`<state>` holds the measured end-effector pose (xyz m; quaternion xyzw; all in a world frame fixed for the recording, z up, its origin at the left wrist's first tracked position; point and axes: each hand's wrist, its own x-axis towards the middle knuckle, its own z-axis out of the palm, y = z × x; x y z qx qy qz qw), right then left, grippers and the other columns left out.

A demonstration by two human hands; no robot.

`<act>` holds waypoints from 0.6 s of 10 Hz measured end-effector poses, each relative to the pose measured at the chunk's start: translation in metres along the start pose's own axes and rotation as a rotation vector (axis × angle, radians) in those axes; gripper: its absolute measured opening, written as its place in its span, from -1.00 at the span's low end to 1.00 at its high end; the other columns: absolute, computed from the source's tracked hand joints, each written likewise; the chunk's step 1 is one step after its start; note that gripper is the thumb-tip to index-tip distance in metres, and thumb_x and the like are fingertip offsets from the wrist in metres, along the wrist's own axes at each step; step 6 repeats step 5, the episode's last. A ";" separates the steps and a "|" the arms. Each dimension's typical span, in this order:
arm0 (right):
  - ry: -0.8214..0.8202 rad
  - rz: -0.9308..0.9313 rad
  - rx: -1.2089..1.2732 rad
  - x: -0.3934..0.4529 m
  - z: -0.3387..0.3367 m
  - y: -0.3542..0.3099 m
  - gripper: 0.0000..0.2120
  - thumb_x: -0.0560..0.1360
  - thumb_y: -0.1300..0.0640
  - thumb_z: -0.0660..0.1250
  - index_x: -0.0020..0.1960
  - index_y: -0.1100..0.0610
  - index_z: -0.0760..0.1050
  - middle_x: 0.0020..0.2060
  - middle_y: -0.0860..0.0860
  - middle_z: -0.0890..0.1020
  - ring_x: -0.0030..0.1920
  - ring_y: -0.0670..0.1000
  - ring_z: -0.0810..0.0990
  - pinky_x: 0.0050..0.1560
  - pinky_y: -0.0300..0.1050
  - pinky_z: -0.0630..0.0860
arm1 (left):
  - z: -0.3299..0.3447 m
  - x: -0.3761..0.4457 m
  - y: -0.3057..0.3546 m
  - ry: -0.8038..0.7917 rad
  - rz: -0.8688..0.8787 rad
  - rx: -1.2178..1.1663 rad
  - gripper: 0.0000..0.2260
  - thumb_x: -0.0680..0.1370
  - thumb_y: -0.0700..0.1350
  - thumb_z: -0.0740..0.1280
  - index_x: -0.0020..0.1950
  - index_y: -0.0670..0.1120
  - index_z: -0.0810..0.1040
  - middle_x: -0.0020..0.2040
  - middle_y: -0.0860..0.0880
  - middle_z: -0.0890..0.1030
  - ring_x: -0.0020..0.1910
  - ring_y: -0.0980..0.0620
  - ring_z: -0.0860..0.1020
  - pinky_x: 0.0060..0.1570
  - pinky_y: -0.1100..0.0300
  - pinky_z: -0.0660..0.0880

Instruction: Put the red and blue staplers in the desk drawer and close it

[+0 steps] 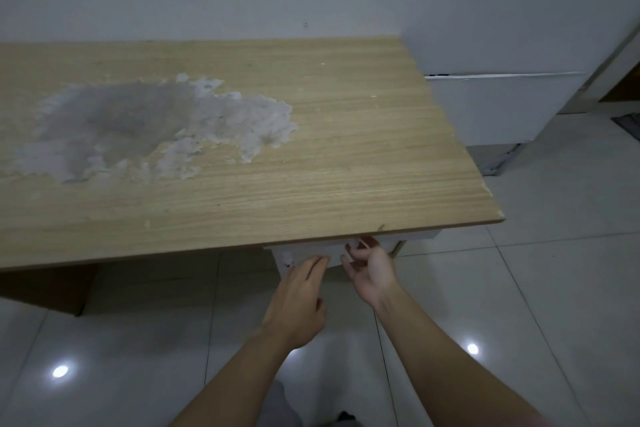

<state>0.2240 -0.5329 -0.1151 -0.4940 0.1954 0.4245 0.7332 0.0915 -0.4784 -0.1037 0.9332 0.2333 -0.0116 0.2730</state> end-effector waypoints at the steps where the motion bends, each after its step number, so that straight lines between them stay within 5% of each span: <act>1: -0.018 -0.020 -0.051 -0.004 0.002 -0.001 -0.57 0.43 0.55 0.00 -0.16 0.11 0.47 -0.09 0.08 0.45 -0.07 0.02 0.44 0.15 -0.08 0.43 | -0.002 0.000 -0.002 -0.006 -0.008 -0.008 -0.41 0.49 -0.21 0.21 0.48 -0.09 0.07 0.49 -0.05 0.21 0.45 -0.02 0.20 0.45 0.19 0.08; 2: -0.047 -0.053 -0.174 -0.010 0.000 -0.003 -0.52 0.43 0.58 -0.01 0.12 0.17 0.45 0.20 0.22 0.43 0.29 0.22 0.40 0.28 0.01 0.37 | -0.007 0.001 -0.001 -0.021 -0.021 -0.016 -0.40 0.48 -0.22 0.22 0.48 -0.10 0.07 0.49 -0.06 0.21 0.45 -0.03 0.20 0.43 0.21 0.09; 3: -0.067 -0.140 -0.531 -0.015 -0.005 -0.001 -0.53 0.43 0.50 0.11 0.13 0.00 0.42 0.30 0.24 0.46 0.19 0.19 0.49 0.13 -0.05 0.43 | -0.012 0.001 0.000 -0.042 -0.031 -0.009 -0.40 0.48 -0.21 0.22 0.48 -0.10 0.07 0.49 -0.07 0.22 0.43 -0.05 0.23 0.42 0.20 0.12; 4: -0.065 -0.235 -0.886 -0.022 -0.007 -0.005 -0.57 0.45 0.40 0.16 0.26 0.11 0.39 0.08 0.12 0.58 -0.06 0.04 0.55 -0.06 -0.16 0.48 | -0.024 -0.001 0.004 -0.048 -0.059 -0.019 -0.39 0.49 -0.19 0.24 0.48 -0.10 0.07 0.47 -0.09 0.25 0.41 -0.06 0.26 0.40 0.17 0.18; 5: 0.020 -0.369 -1.168 -0.030 -0.011 -0.011 -0.58 0.43 0.37 0.19 0.28 0.20 0.40 0.16 0.21 0.56 0.08 0.15 0.55 0.01 -0.15 0.45 | -0.035 -0.004 0.010 -0.062 -0.084 -0.045 -0.39 0.50 -0.09 0.27 0.48 -0.09 0.06 0.47 -0.09 0.23 0.42 -0.06 0.25 0.40 0.15 0.20; 6: 0.020 -0.369 -1.168 -0.030 -0.011 -0.011 -0.58 0.43 0.37 0.19 0.28 0.20 0.40 0.16 0.21 0.56 0.08 0.15 0.55 0.01 -0.15 0.45 | -0.035 -0.004 0.010 -0.062 -0.084 -0.045 -0.39 0.50 -0.09 0.27 0.48 -0.09 0.06 0.47 -0.09 0.23 0.42 -0.06 0.25 0.40 0.15 0.20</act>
